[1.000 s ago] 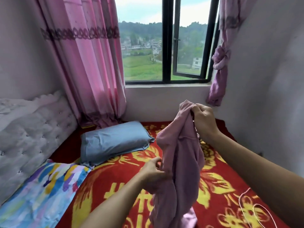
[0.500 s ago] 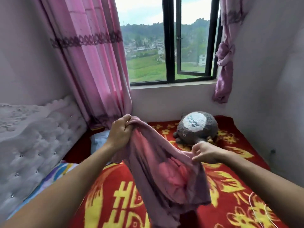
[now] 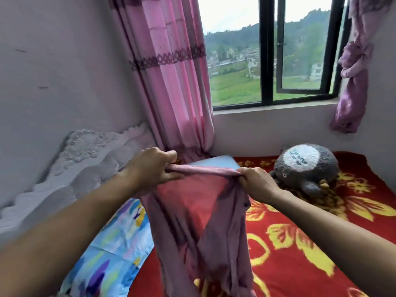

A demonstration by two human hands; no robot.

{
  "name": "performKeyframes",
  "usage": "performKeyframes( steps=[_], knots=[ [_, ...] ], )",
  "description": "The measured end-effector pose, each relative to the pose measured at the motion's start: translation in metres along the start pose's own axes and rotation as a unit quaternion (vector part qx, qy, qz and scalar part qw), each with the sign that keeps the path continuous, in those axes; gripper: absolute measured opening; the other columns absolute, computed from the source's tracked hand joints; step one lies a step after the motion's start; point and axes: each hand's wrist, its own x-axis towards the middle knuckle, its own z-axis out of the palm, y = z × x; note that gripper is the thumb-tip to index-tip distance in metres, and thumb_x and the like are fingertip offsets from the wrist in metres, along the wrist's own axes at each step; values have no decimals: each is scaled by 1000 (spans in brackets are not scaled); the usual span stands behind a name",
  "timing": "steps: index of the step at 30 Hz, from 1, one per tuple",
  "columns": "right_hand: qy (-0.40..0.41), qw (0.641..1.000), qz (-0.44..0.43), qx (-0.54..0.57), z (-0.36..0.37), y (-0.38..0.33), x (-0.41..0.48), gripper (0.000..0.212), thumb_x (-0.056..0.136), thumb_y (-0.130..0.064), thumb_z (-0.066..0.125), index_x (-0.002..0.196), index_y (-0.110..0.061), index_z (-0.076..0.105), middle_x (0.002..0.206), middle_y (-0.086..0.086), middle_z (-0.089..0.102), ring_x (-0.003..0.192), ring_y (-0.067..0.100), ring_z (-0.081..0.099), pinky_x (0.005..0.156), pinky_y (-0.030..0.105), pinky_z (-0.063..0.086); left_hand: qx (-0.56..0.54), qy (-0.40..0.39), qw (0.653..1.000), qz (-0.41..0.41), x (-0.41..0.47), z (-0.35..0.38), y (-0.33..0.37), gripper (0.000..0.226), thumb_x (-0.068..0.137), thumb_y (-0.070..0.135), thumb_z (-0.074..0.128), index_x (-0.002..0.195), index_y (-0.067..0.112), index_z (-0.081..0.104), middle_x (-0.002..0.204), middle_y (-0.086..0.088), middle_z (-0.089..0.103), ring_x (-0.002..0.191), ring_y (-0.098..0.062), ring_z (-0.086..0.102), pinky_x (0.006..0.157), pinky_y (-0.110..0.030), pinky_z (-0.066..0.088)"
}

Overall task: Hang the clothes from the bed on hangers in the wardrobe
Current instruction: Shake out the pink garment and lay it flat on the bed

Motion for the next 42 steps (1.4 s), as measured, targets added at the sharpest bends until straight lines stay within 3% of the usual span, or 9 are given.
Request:
performKeyframes(
  steps=[5, 9, 13, 17, 23, 26, 30, 35, 42],
  knots=[
    [143, 976, -81, -142, -40, -52, -26, 36, 95, -40, 34, 96, -18, 62, 100, 6, 64, 100, 31, 60, 73, 36, 43, 54, -40, 992, -103, -71, 0, -20, 32, 85, 52, 60, 85, 19, 63, 91, -5, 67, 89, -29, 63, 69, -35, 47],
    [187, 979, -63, 51, -57, -97, -56, 17, 97, -30, 45, 85, -23, 54, 81, 0, 57, 79, 31, 58, 64, 35, 37, 38, 73, 984, -156, -122, -21, -35, 24, 91, 37, 55, 75, 18, 55, 81, -9, 63, 78, -35, 61, 62, -37, 44],
    [260, 958, -90, 75, -78, -149, -95, 17, 98, -26, 45, 87, -19, 57, 77, 6, 62, 73, 31, 58, 62, 35, 37, -88, 174, 954, -226, -169, -50, -46, 6, 79, 12, 59, 85, 14, 59, 80, -18, 65, 78, -39, 60, 62, -36, 39],
    [288, 951, -106, -24, -105, -173, -131, 28, 92, -39, 38, 100, -21, 58, 87, 15, 69, 77, 38, 62, 65, 41, 45, -284, 202, 913, -213, -212, -75, -56, 13, 79, 14, 68, 76, 19, 57, 69, -8, 64, 70, -28, 58, 63, -32, 39],
    [317, 939, -95, -89, -143, -171, -148, 29, 92, -37, 40, 103, -19, 59, 88, 18, 68, 79, 40, 62, 62, 40, 44, -283, 178, 930, -154, -221, -90, -65, 9, 69, 28, 60, 75, 23, 64, 67, -6, 66, 67, -24, 62, 63, -35, 49],
    [320, 939, -80, -98, -147, -162, -148, 28, 92, -35, 42, 104, -18, 61, 88, 18, 68, 80, 40, 61, 64, 41, 45, -247, 192, 936, -162, -202, -83, -66, 27, 67, 34, 53, 85, 21, 69, 71, -11, 67, 75, -33, 63, 69, -44, 51],
    [300, 947, -53, -103, -135, -129, -135, 25, 95, -34, 45, 101, -18, 63, 91, 15, 69, 83, 38, 62, 68, 40, 46, -226, 173, 942, -177, -164, -54, -56, 33, 71, 44, 51, 83, 21, 71, 67, -9, 61, 75, -35, 62, 65, -37, 46],
    [238, 965, 0, -110, -91, -48, -98, 26, 98, -38, 47, 102, -20, 65, 93, 15, 70, 86, 39, 63, 65, 36, 36, -236, 101, 951, -173, -101, 22, -41, 32, 71, 44, 49, 76, 20, 70, 72, -15, 66, 77, -37, 62, 63, -34, 41],
    [130, 979, 130, -87, 2, 95, -11, 31, 96, -46, 47, 104, -23, 65, 103, 16, 69, 97, 41, 61, 72, 40, 43, -222, -31, 958, -179, 21, 180, -13, 32, 78, 43, 53, 75, 16, 70, 79, -19, 68, 84, -41, 64, 65, -42, 49]
  ],
)
